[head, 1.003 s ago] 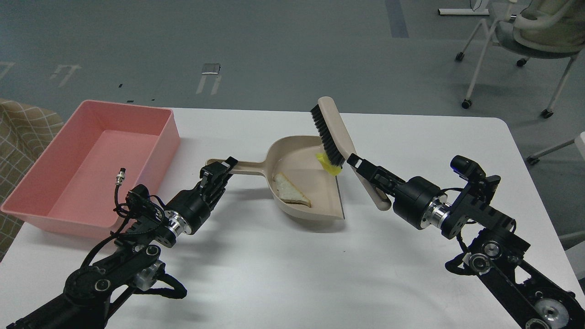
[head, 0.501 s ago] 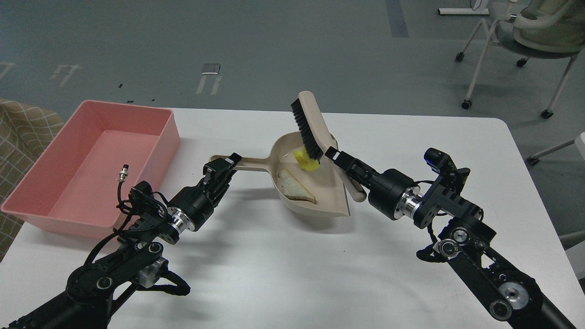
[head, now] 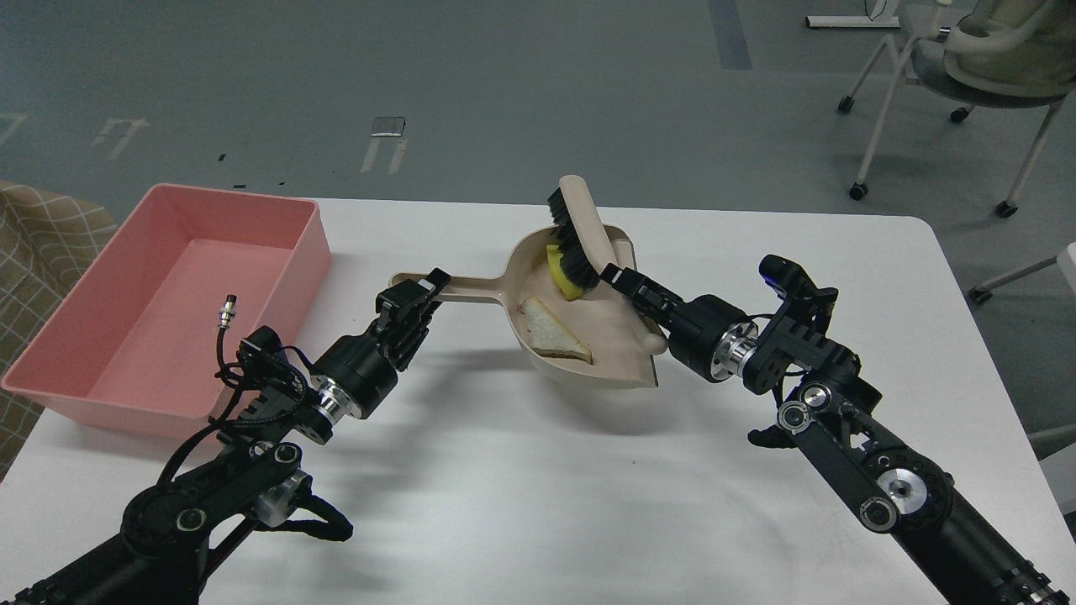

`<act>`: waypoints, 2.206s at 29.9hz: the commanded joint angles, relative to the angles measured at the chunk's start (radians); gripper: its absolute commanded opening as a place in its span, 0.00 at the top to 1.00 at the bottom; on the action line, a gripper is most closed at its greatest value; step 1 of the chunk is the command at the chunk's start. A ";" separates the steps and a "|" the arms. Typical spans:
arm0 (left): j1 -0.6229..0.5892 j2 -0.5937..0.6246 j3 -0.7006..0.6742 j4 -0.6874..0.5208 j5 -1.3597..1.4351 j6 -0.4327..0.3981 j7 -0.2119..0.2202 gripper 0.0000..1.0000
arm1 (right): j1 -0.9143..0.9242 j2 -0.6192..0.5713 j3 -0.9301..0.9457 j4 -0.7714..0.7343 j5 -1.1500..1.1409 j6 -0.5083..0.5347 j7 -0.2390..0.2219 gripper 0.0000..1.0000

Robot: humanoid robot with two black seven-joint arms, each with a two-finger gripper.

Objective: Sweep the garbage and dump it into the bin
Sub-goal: 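Brush the debris deeper into the dustpan with the right gripper, then lift the brush away from the dustpan with the right gripper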

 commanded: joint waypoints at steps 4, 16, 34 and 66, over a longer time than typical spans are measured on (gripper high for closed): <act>0.001 0.003 0.000 0.000 0.000 -0.001 -0.003 1.00 | 0.014 0.018 0.006 -0.022 0.001 -0.012 0.000 0.80; 0.008 0.006 0.000 0.000 -0.002 0.012 -0.025 1.00 | 0.062 0.018 0.018 -0.111 0.018 -0.041 0.000 0.81; 0.012 0.006 -0.002 0.001 -0.006 0.014 -0.025 1.00 | 0.079 0.018 0.060 -0.049 0.075 -0.044 -0.003 0.81; 0.015 0.038 -0.026 -0.005 -0.011 0.034 -0.026 1.00 | -0.282 -0.515 0.158 0.155 0.116 -0.041 0.003 0.81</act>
